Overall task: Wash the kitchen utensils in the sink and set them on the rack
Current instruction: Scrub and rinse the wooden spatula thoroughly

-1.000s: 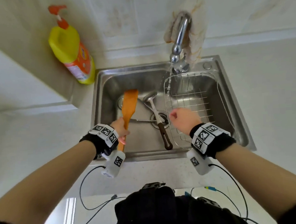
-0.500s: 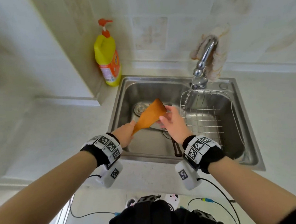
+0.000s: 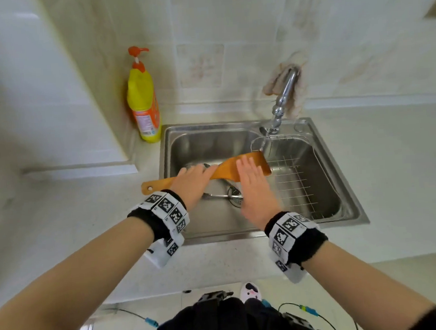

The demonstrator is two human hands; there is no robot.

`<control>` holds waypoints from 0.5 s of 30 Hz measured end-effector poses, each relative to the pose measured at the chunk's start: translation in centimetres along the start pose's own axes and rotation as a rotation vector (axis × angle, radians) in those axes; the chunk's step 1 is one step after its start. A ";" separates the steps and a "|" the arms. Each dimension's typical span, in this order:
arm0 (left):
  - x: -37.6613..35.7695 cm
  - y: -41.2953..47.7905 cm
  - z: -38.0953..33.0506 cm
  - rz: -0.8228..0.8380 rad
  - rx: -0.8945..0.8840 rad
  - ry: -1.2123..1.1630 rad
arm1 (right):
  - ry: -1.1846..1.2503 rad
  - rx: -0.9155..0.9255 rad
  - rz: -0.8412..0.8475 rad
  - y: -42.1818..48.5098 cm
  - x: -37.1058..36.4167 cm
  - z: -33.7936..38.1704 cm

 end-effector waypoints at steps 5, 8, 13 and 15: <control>1.3 0.0 -0.2 -0.048 -0.052 0.062 | -0.121 -0.212 0.049 1.2 -0.1 -3.6; 0.8 -0.5 -0.7 0.013 -0.072 0.093 | -0.045 0.001 0.116 0.0 -1.6 1.2; 1.0 -0.1 -1.0 0.013 -0.053 0.019 | -0.038 -0.192 0.103 1.1 -0.1 -2.1; 0.6 -0.5 -0.7 0.042 -0.040 0.009 | -0.018 -0.067 0.119 0.2 -0.9 0.6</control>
Point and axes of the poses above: each hand's wrist, its own y-axis towards the middle knuckle, its own x-axis out of the back of the hand, z = x × y, the point moved 9 cm from there along y, towards the middle knuckle, and after that the axes turned 3 degrees about -z, right-handed, at the moved point
